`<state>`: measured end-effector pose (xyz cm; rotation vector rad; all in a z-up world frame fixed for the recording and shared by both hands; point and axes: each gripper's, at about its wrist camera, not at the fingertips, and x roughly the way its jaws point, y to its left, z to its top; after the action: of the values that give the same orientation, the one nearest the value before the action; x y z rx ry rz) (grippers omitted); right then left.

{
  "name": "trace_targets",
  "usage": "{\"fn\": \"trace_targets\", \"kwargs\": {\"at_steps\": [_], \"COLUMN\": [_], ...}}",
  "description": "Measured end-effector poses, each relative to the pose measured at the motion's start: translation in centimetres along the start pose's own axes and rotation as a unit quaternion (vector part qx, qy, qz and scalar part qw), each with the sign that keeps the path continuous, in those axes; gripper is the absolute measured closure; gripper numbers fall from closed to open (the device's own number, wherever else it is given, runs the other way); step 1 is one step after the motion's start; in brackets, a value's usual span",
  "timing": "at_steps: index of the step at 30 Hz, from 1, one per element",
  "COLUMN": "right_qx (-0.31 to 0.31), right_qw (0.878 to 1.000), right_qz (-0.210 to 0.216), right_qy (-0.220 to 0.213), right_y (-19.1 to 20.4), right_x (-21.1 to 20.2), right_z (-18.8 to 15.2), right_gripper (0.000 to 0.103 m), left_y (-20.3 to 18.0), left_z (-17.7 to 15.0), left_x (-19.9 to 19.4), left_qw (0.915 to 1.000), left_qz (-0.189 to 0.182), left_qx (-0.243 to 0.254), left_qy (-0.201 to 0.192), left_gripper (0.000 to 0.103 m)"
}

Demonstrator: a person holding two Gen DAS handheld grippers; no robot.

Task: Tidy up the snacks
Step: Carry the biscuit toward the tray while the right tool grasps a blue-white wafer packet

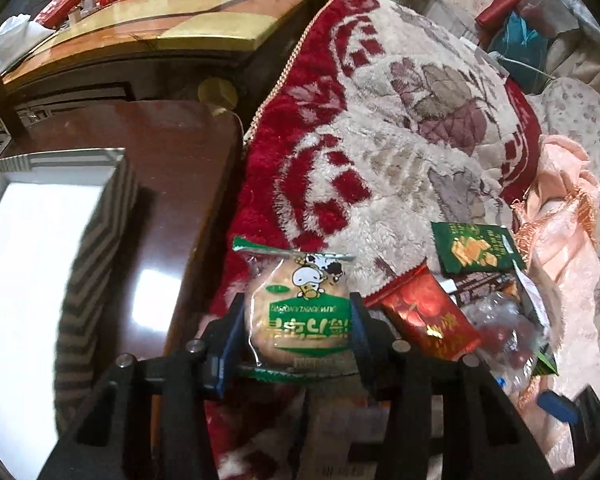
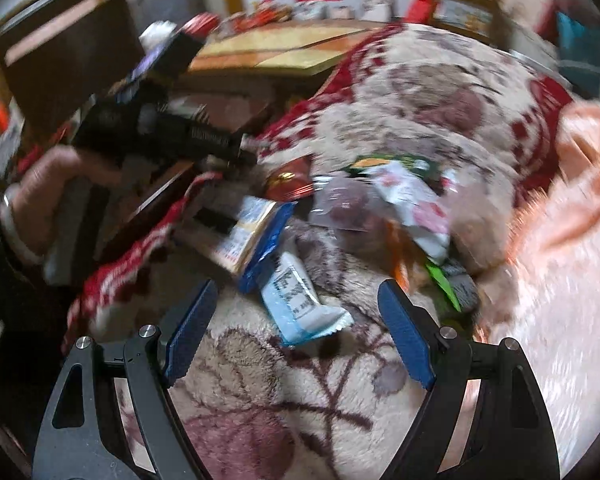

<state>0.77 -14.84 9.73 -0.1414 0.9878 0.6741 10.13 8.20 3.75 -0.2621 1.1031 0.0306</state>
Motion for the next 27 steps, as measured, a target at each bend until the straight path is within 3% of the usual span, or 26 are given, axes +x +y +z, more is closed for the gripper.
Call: {"fn": "trace_targets", "kwargs": {"at_steps": [6, 10, 12, 14, 20, 23, 27], "right_qx": [-0.082, -0.134, -0.161, -0.172, -0.105, -0.037, 0.023], "right_qw": [0.995, 0.987, 0.982, 0.979, 0.987, 0.995, 0.998], "right_qz": [0.008, -0.006, -0.021, -0.035, -0.028, -0.007, 0.025], "right_qy": [0.051, 0.089, 0.096, 0.102, 0.119, 0.087, 0.051], "right_y": [0.4, 1.2, 1.7, 1.7, -0.6, -1.5, -1.5], "right_x": [3.1, 5.1, 5.6, 5.4, 2.8, 0.1, -2.3], "right_z": [1.1, 1.5, 1.6, 1.6, -0.6, -1.3, -1.7], "right_gripper": [0.02, 0.044, 0.051, 0.073, 0.073, 0.073, 0.073], "left_y": [0.2, -0.2, -0.3, -0.3, -0.3, 0.0, 0.2], "left_z": [-0.8, -1.7, -2.1, -2.6, -4.2, -5.0, -6.0], "left_x": [-2.1, -2.7, -2.8, -2.9, -3.9, -4.9, -6.6], "left_qw": [0.9999, 0.9999, 0.9999, 0.9999, 0.9999, 0.9998, 0.9997], "left_qz": [-0.011, -0.016, -0.014, -0.015, -0.017, -0.02, -0.014], "left_qx": [-0.002, 0.003, 0.005, 0.004, 0.002, -0.005, -0.004], "left_qy": [-0.008, -0.005, -0.004, -0.002, -0.001, -0.007, -0.02], "left_gripper": [0.052, 0.052, 0.052, 0.052, 0.052, 0.052, 0.052]}}
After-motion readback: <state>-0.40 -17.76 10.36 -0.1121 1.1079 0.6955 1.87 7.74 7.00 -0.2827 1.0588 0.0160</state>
